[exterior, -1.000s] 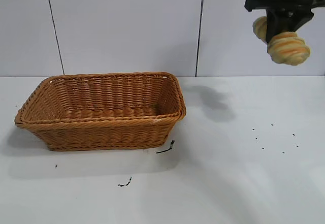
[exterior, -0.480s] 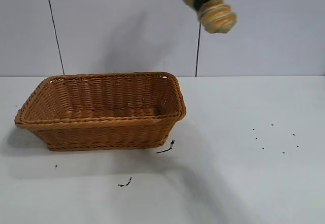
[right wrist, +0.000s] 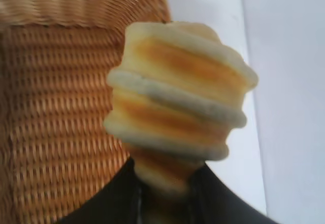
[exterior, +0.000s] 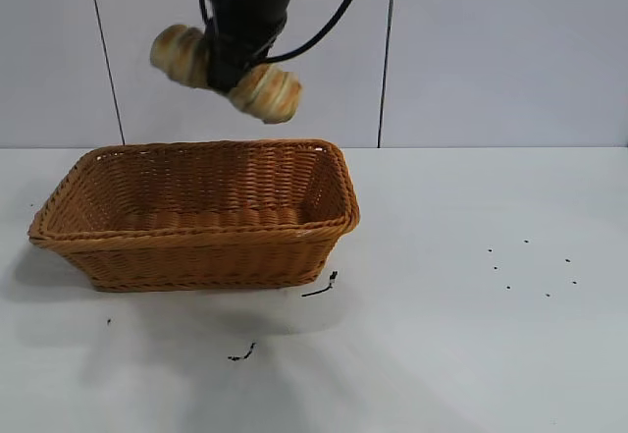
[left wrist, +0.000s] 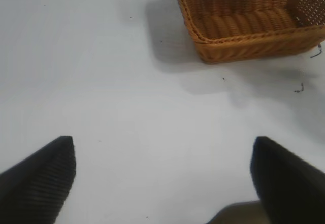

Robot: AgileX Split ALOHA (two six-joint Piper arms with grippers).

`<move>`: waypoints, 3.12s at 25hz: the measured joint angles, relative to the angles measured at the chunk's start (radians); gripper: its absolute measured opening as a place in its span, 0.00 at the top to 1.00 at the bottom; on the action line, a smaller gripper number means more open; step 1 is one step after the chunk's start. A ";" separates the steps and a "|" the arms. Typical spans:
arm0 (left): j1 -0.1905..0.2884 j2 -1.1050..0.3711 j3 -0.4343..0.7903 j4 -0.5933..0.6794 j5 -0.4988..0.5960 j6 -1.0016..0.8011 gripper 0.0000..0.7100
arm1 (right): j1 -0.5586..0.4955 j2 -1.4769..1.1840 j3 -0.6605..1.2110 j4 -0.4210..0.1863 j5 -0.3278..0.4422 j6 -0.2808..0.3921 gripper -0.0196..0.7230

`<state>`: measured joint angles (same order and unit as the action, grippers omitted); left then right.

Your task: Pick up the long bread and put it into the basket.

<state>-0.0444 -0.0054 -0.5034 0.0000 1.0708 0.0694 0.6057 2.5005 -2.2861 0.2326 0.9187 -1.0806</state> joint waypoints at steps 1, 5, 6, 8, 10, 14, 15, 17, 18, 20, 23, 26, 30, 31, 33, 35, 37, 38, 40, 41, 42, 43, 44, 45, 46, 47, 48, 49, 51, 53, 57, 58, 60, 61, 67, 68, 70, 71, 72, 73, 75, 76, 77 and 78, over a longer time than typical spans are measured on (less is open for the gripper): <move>0.000 0.000 0.000 0.000 0.000 0.000 0.02 | 0.000 0.015 0.000 0.001 -0.005 -0.002 0.81; 0.000 0.000 0.000 0.000 0.000 0.000 0.02 | 0.000 0.057 0.000 0.001 -0.020 -0.003 0.80; 0.000 0.000 0.000 0.000 0.000 0.000 0.02 | 0.000 0.060 0.000 0.001 -0.023 -0.003 0.77; 0.000 0.000 0.000 0.000 0.000 0.000 0.02 | 0.000 0.061 0.000 0.002 -0.025 -0.003 0.67; 0.000 0.000 0.000 0.000 0.000 0.000 0.02 | 0.000 0.061 0.000 0.003 -0.026 0.003 0.48; 0.000 0.000 0.000 0.000 0.000 0.000 0.02 | 0.000 0.056 0.000 0.004 -0.026 0.012 0.21; 0.000 0.000 0.000 0.000 0.000 0.000 0.02 | 0.000 0.053 0.000 0.004 -0.027 0.012 0.19; 0.000 0.000 0.000 0.000 0.000 0.000 0.02 | 0.000 0.040 0.000 0.004 -0.027 0.015 0.16; 0.000 0.000 0.000 0.000 0.000 0.000 0.02 | 0.000 0.030 0.000 0.004 -0.025 0.015 0.16; 0.000 0.000 0.000 0.000 0.000 0.000 0.02 | -0.002 -0.002 0.000 0.004 -0.021 0.025 0.15; 0.000 0.000 0.000 0.000 0.000 0.000 0.02 | -0.009 -0.056 0.000 0.005 -0.015 0.114 0.15; 0.000 0.000 0.000 0.000 0.000 0.000 0.02 | -0.025 -0.109 -0.001 0.006 0.000 0.378 0.15; 0.000 0.000 0.000 0.000 0.000 0.000 0.02 | -0.075 -0.158 -0.007 -0.035 0.010 0.799 0.15; 0.000 0.000 0.000 0.000 0.000 0.000 0.02 | -0.092 -0.164 -0.008 -0.052 0.025 0.877 0.15; 0.000 0.000 0.000 0.000 0.000 0.000 0.02 | -0.112 -0.167 -0.008 -0.064 0.043 0.942 0.15; 0.000 0.000 0.000 0.000 0.000 0.000 0.02 | -0.152 -0.167 -0.008 -0.075 0.069 1.020 0.15; 0.000 0.000 0.000 0.000 0.000 0.000 0.02 | -0.220 -0.165 -0.008 -0.092 0.084 1.072 0.15; 0.000 0.000 0.000 0.000 0.000 0.000 0.02 | -0.248 -0.165 -0.008 -0.101 0.085 1.081 0.15; 0.000 0.000 0.000 0.000 0.000 0.000 0.02 | -0.300 -0.166 -0.008 -0.126 0.100 1.081 0.15; 0.000 0.000 0.000 0.000 0.000 0.000 0.02 | -0.331 -0.166 -0.008 -0.138 0.110 1.081 0.15; 0.000 0.000 0.000 0.000 0.000 0.000 0.02 | -0.362 -0.166 -0.008 -0.152 0.122 1.081 0.15; 0.000 0.000 0.000 0.000 0.000 0.000 0.02 | -0.389 -0.166 -0.008 -0.168 0.135 1.081 0.15; 0.000 0.000 0.000 0.000 0.000 0.000 0.02 | -0.422 -0.166 -0.008 -0.179 0.148 1.081 0.15; 0.000 0.000 0.000 0.000 0.000 0.000 0.02 | -0.456 -0.166 -0.008 -0.184 0.159 1.081 0.15; 0.000 0.000 0.000 0.000 0.000 0.000 0.02 | -0.482 -0.166 -0.008 -0.188 0.170 1.081 0.15; 0.000 0.000 0.000 0.000 0.000 0.000 0.02 | -0.513 -0.166 -0.008 -0.190 0.180 1.081 0.15; 0.000 0.000 0.000 0.000 0.000 0.000 0.02 | -0.540 -0.166 -0.008 -0.192 0.189 1.081 0.15; 0.000 0.000 0.000 0.000 0.000 0.000 0.02 | -0.565 -0.166 -0.008 -0.192 0.199 1.081 0.15; 0.000 0.000 0.000 0.000 0.000 0.000 0.02 | -0.601 -0.166 -0.008 -0.191 0.218 1.081 0.15; 0.000 0.000 0.000 0.000 0.000 0.000 0.02 | -0.627 -0.166 -0.008 -0.183 0.238 1.081 0.15; 0.000 0.000 0.000 0.000 0.000 0.000 0.02 | -0.647 -0.166 -0.008 -0.179 0.291 1.081 0.15; 0.000 0.000 0.000 0.000 0.000 0.000 0.02 | -0.647 -0.170 -0.001 -0.176 0.291 1.081 0.15; 0.000 0.000 0.000 0.000 0.000 0.000 0.02 | -0.647 -0.188 0.023 -0.168 0.293 1.081 0.15; 0.000 0.000 0.000 0.000 0.000 0.000 0.02 | -0.647 -0.204 0.043 -0.167 0.292 1.081 0.15; 0.000 0.000 0.000 0.000 0.000 0.000 0.02 | -0.647 -0.417 0.308 -0.198 0.290 1.081 0.15; 0.000 0.000 0.000 0.000 0.000 0.000 0.02 | -0.647 -0.471 0.388 -0.203 0.291 1.074 0.15; 0.000 0.000 0.000 0.000 0.000 0.000 0.02 | -0.647 -0.577 0.508 -0.210 0.291 1.072 0.15; 0.000 0.000 0.000 0.000 0.000 0.000 0.02 | -0.647 -0.637 0.580 -0.212 0.291 1.069 0.15; 0.000 0.000 0.000 0.000 0.000 0.000 0.02 | -0.647 -0.699 0.652 -0.215 0.290 1.070 0.15; 0.000 0.000 0.000 0.000 0.000 0.000 0.02 | -0.647 -0.751 0.723 -0.216 0.290 1.070 0.15; 0.000 0.000 0.000 0.000 0.000 0.000 0.02 | -0.647 -0.882 0.849 -0.216 0.290 1.069 0.15; 0.000 0.000 0.000 0.000 0.000 0.000 0.02 | -0.647 -0.937 0.916 -0.216 0.290 1.069 0.15; 0.000 0.000 0.000 0.000 0.000 0.000 0.02 | -0.647 -1.004 0.970 -0.216 0.290 1.069 0.15; 0.000 0.000 0.000 0.000 0.000 0.000 0.02 | -0.647 -1.074 1.034 -0.216 0.290 1.069 0.15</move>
<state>-0.0444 -0.0054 -0.5034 0.0000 1.0708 0.0694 -0.0412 1.4270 -1.2525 0.0170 1.2092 -0.0113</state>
